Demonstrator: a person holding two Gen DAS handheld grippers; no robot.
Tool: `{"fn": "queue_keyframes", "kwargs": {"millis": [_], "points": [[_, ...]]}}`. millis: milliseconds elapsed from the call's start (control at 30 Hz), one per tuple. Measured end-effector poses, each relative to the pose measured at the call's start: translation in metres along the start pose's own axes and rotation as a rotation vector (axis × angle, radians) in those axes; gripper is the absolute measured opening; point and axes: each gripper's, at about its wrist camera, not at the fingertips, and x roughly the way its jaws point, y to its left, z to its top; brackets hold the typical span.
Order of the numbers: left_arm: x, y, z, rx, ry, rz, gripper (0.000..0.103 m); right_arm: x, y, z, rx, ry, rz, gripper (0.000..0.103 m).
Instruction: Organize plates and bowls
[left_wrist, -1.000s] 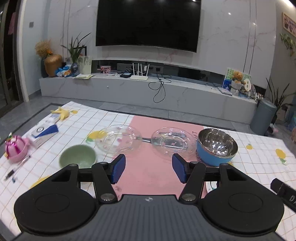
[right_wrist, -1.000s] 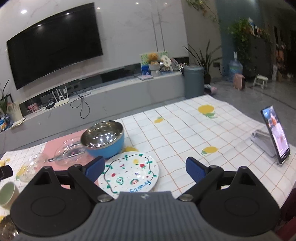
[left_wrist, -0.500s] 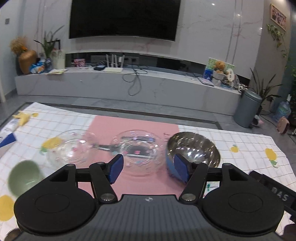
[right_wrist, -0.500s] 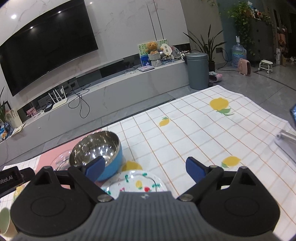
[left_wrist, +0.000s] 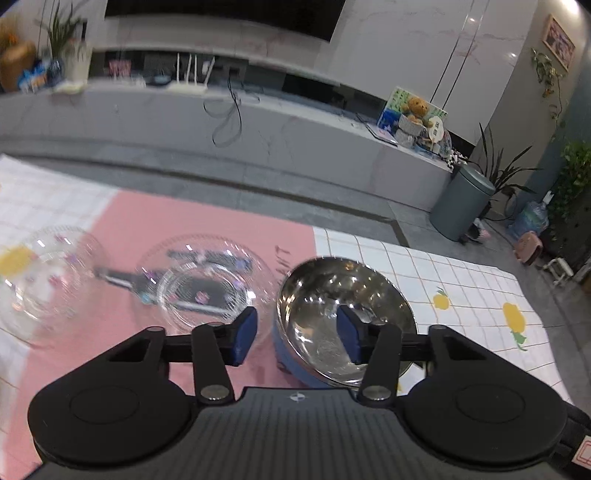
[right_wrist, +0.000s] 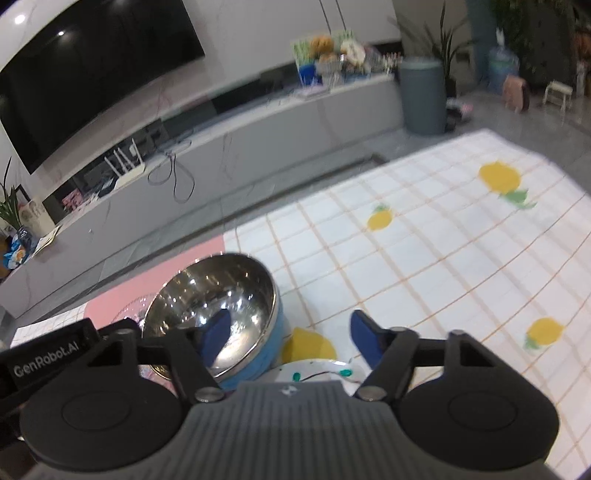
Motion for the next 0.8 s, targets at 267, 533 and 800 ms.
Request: {"fn": "queue_keyframes", "kwargs": {"millis": [267,533,800], "points": [[0.025,0.004,-0.004,-0.059,0.093,0.006,0.029,0.027,0.003,-0.001,0.035,0.126,0.069,0.042],[0.022,0.001,-0.004,-0.044,0.1,0.034,0.019,0.032,0.006,0.002,0.061,0.169,0.094,0.022],[-0.007,-0.005,0.0,-0.037,0.077,0.044,0.019,0.002,0.009,0.003,0.074,0.155,0.106,0.019]]}}
